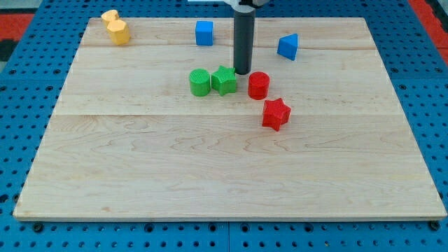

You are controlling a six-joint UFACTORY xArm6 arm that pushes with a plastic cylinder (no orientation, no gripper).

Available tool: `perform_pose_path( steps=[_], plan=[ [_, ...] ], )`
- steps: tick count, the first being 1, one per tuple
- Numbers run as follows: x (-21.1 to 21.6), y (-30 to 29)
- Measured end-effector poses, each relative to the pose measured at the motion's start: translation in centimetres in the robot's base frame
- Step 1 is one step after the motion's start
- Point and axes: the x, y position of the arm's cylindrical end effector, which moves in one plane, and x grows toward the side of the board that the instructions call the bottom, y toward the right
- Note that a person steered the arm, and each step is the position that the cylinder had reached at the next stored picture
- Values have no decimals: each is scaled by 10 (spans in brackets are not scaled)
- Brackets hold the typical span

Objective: Move the green star into a green circle

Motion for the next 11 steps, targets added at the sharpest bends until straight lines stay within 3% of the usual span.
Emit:
perform_pose_path(
  steps=[1, 3, 4, 6, 7, 8, 9, 10, 11],
  plan=[
    [31, 1],
    [17, -131],
    [8, -108],
    [-31, -149],
    [-20, -137],
    [28, -129],
    [21, -156],
    [-13, -161],
    [-18, -148]
  ],
)
